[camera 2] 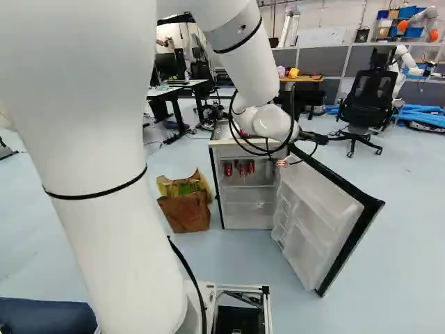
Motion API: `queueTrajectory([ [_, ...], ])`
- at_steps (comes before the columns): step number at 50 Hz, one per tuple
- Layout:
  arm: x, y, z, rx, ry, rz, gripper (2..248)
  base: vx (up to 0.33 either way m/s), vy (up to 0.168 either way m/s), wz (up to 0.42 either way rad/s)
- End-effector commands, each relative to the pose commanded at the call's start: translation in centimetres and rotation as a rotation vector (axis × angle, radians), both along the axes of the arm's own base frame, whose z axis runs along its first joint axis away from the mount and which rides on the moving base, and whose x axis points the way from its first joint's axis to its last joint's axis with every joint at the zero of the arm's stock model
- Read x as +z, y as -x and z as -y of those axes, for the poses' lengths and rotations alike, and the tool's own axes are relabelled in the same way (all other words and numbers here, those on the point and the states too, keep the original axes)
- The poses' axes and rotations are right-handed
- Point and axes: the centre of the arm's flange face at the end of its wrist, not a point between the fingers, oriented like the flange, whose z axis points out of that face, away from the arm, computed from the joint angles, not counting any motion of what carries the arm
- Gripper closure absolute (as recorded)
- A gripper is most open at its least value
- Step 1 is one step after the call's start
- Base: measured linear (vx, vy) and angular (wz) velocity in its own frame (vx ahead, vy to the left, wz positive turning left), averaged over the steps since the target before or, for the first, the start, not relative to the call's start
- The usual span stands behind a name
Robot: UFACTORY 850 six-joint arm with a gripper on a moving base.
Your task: Grab a drink from the fridge
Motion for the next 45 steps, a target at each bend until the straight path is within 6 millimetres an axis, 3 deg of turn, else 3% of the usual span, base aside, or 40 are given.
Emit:
queueTrajectory([
  [45, 2.8, 1.6, 6.4, -0.175, -0.149, -0.124, 3, 0.000, 0.000, 0.000],
])
